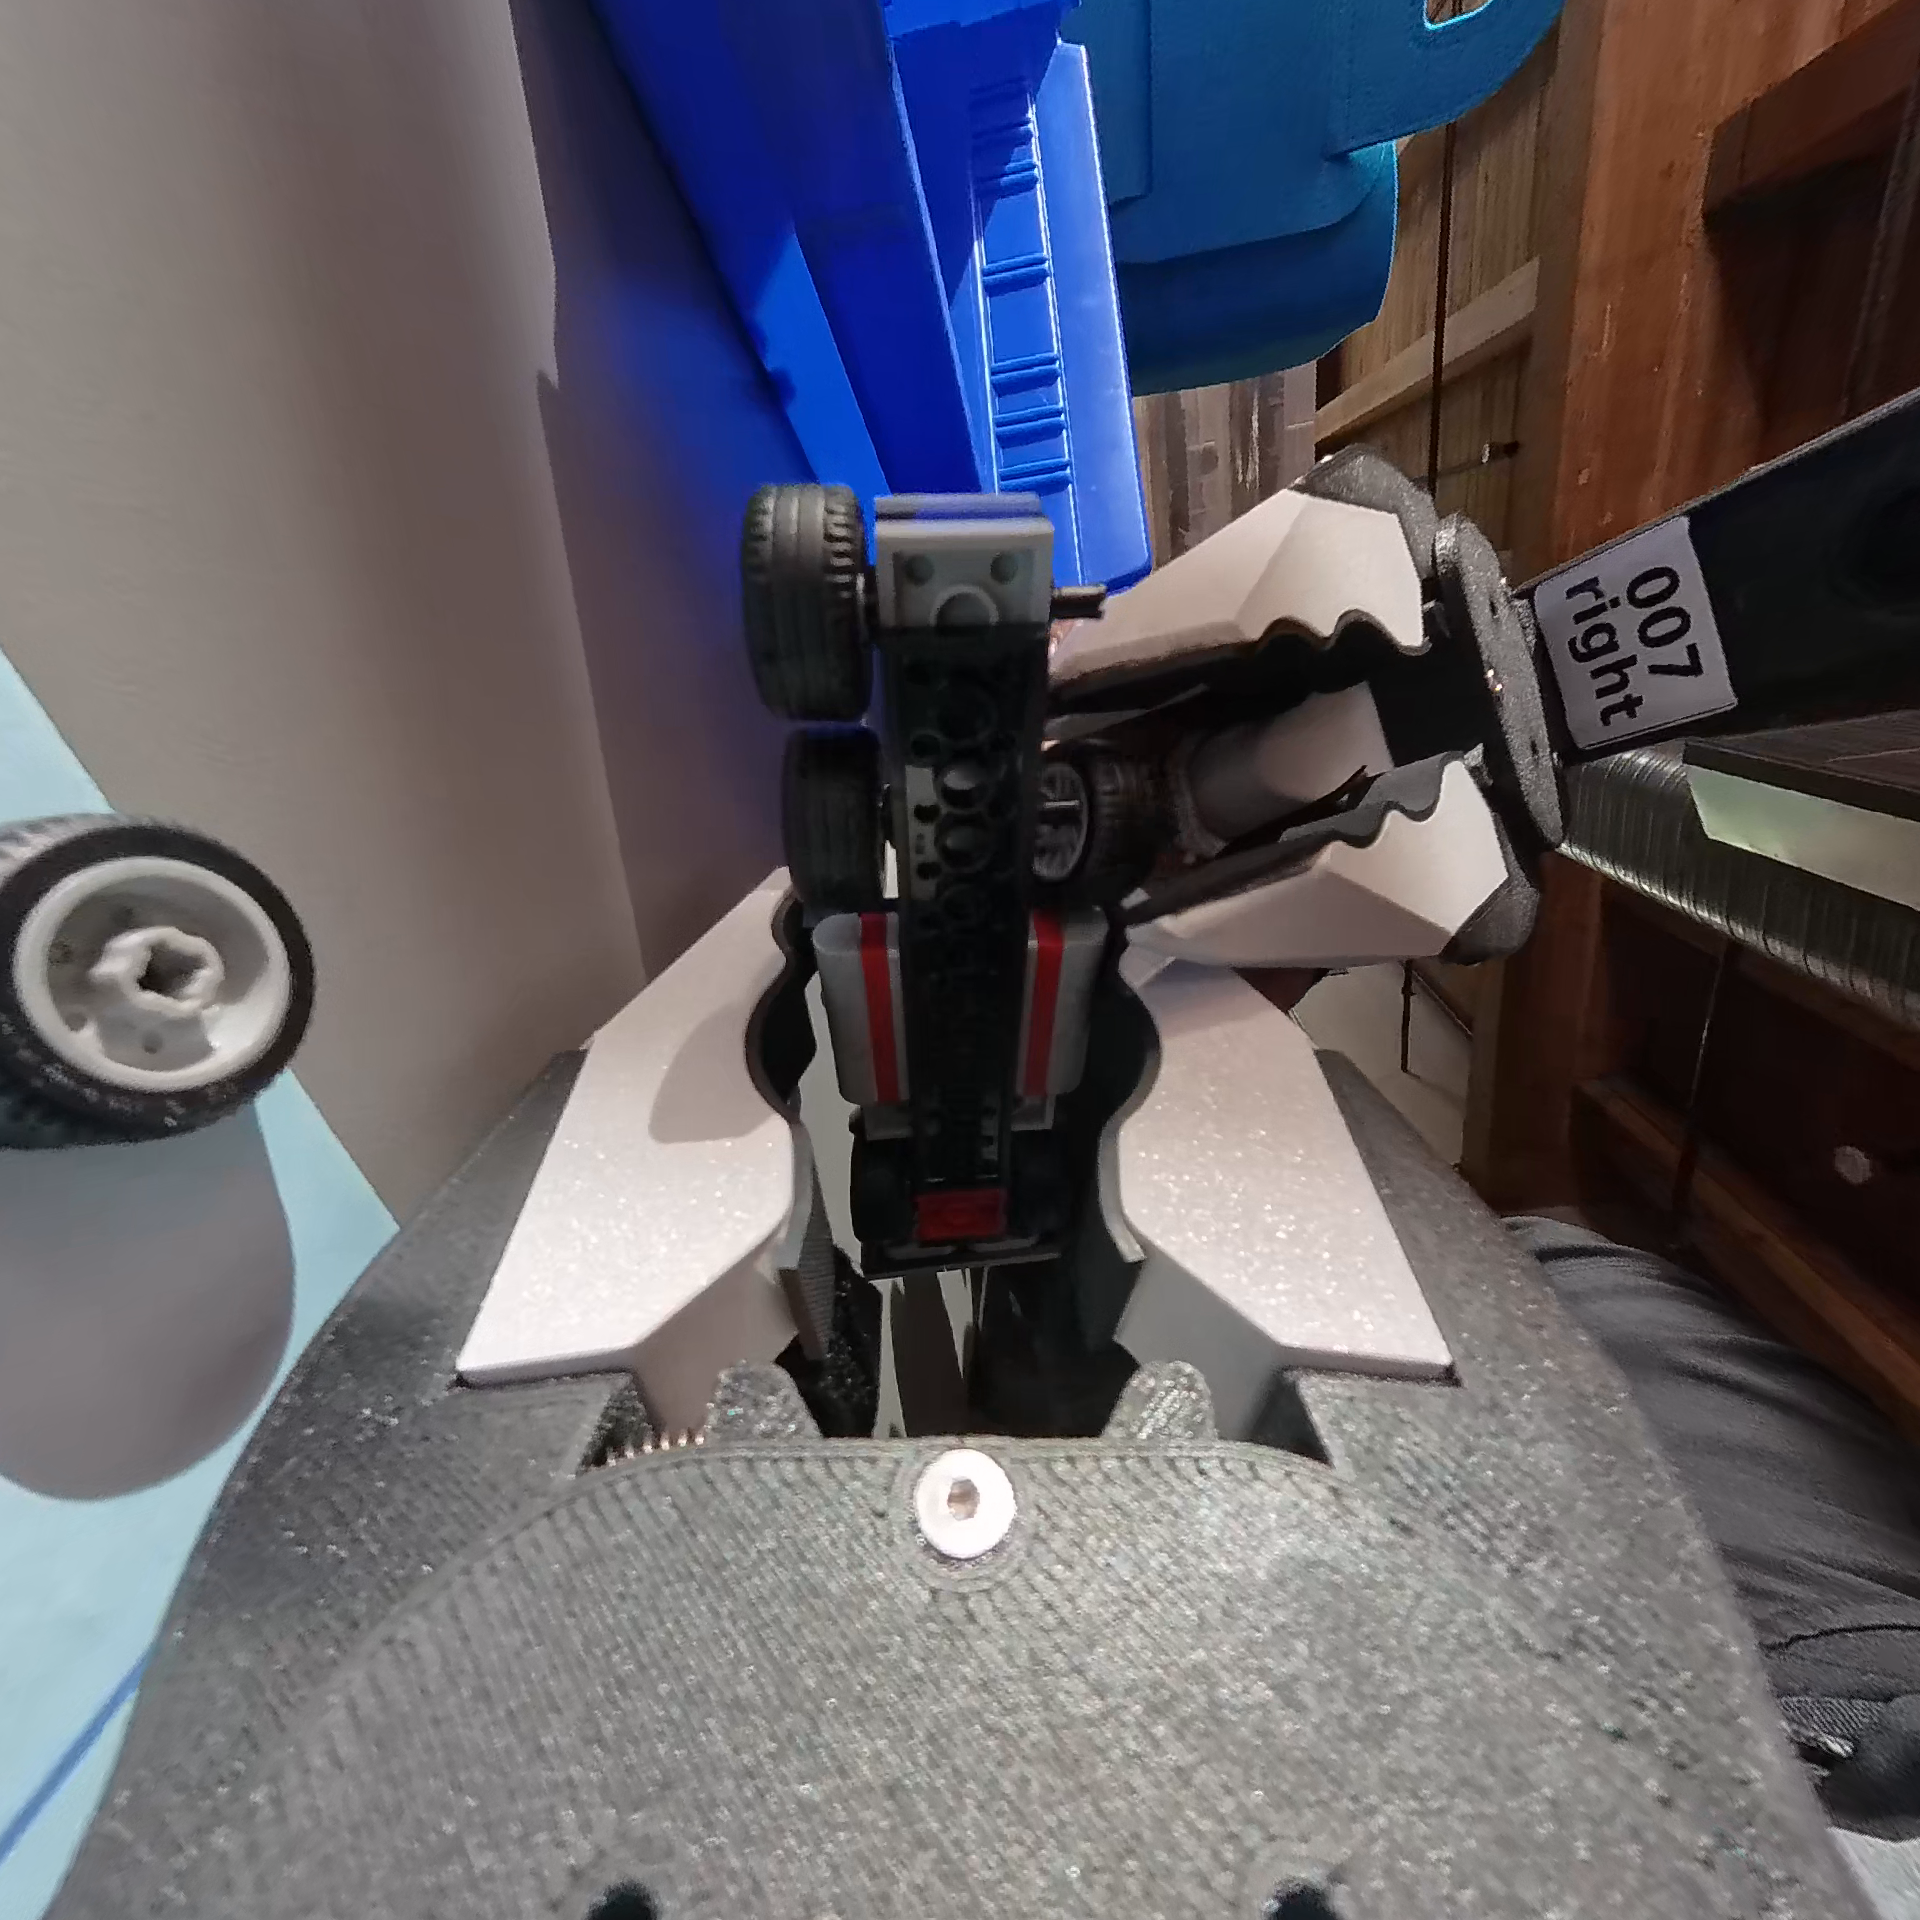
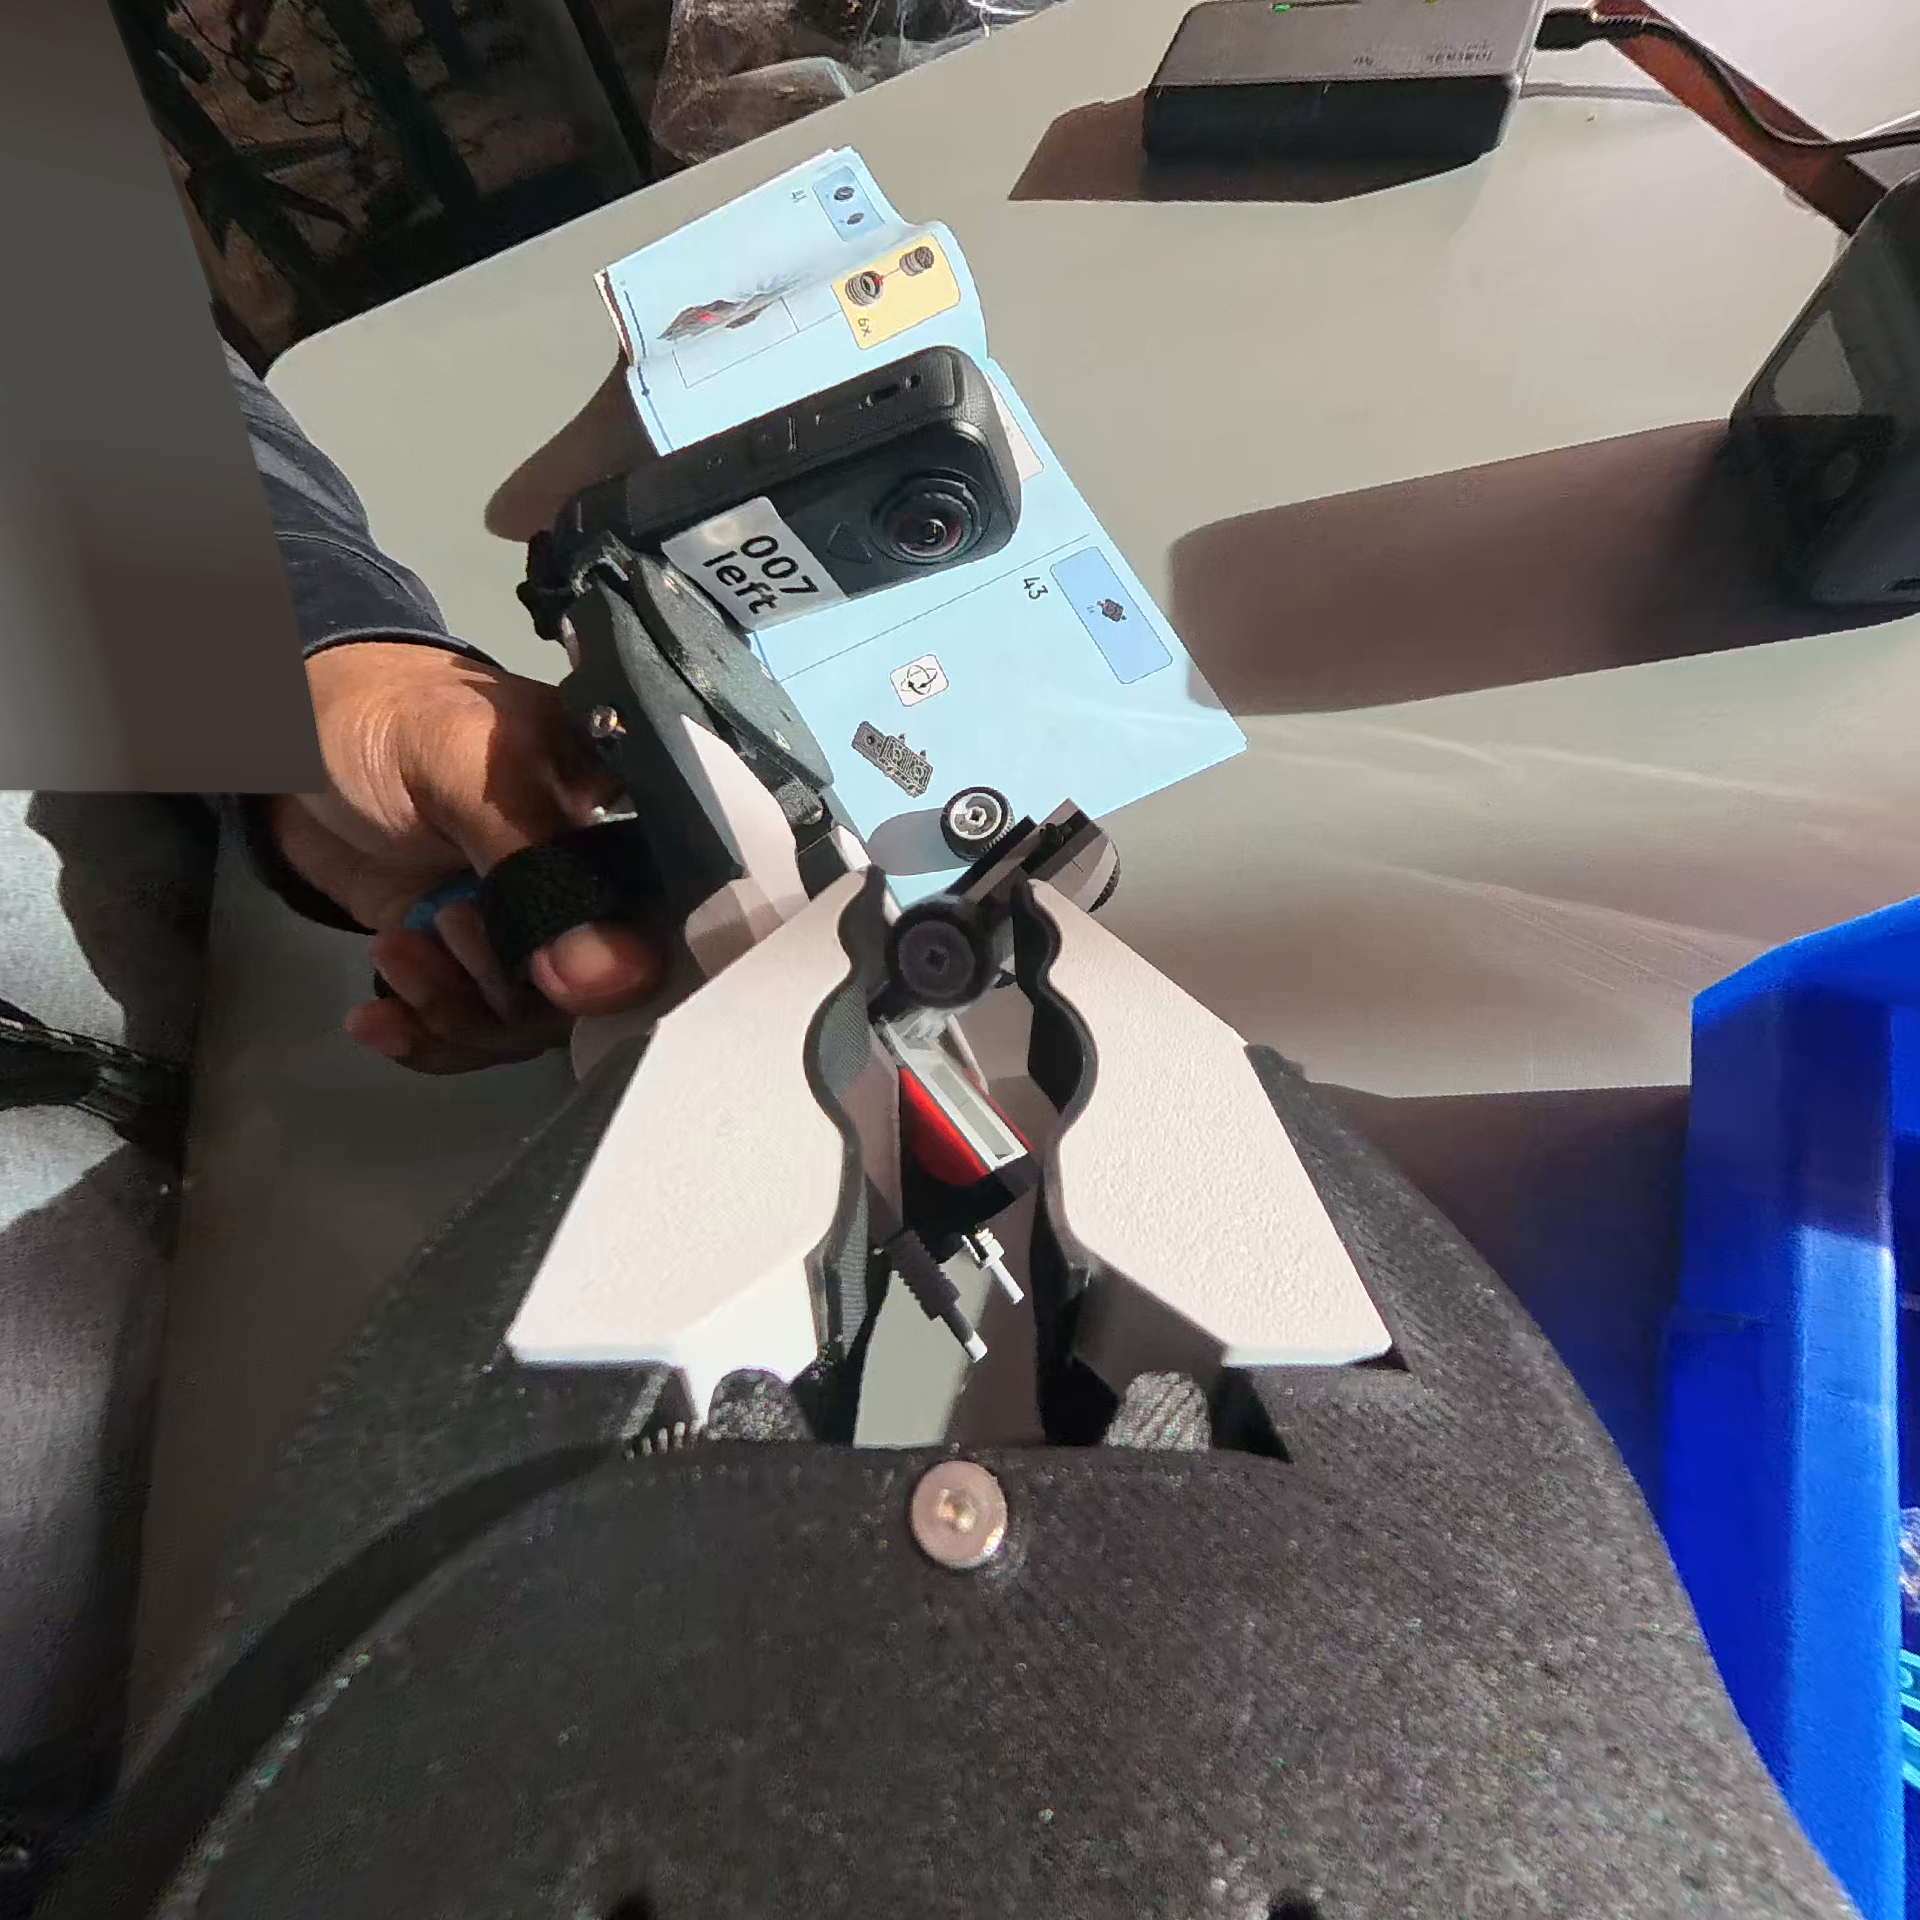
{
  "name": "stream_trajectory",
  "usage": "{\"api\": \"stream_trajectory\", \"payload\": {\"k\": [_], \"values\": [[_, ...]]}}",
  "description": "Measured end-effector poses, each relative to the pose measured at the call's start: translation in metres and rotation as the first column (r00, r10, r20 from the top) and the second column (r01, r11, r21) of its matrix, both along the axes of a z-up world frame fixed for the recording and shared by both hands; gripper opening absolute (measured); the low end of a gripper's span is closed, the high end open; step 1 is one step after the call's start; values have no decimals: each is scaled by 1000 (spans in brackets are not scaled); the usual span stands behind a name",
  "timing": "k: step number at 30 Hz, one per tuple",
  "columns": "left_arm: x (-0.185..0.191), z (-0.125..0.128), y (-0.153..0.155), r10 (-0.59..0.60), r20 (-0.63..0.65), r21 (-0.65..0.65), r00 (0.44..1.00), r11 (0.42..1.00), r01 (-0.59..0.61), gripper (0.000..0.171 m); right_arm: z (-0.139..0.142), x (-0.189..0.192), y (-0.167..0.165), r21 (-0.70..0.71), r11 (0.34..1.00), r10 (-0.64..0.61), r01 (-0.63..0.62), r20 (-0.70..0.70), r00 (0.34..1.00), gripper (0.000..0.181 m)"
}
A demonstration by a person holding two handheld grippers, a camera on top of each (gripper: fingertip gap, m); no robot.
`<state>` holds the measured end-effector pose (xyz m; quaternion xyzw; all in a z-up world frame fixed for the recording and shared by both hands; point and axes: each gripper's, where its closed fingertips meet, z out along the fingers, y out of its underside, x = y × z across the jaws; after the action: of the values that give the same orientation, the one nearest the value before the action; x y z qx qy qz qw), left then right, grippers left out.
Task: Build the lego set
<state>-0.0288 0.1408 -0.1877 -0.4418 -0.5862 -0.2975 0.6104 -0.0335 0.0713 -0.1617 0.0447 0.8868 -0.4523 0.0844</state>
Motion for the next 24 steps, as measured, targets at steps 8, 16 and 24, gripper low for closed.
{"api": "stream_trajectory", "payload": {"k": [8, 16, 24], "values": [[0, 1, -1, -4, 11, 24, 1000, 1000, 4, 52, -1, -7, 3, -3, 1000, -26, 26, 13, 1000, 31], [10, 0, -5, -22, 24, 22, 999, 1000, 21, 52, 1, -57, 32, 5, 952, -305, 306, -68, 950, 32], [10, 0, -5, -30, 26, 30, 999, 999, 29, 52, -46, -77, 37, 118, 887, -424, 447, -179, 888, 32]]}}
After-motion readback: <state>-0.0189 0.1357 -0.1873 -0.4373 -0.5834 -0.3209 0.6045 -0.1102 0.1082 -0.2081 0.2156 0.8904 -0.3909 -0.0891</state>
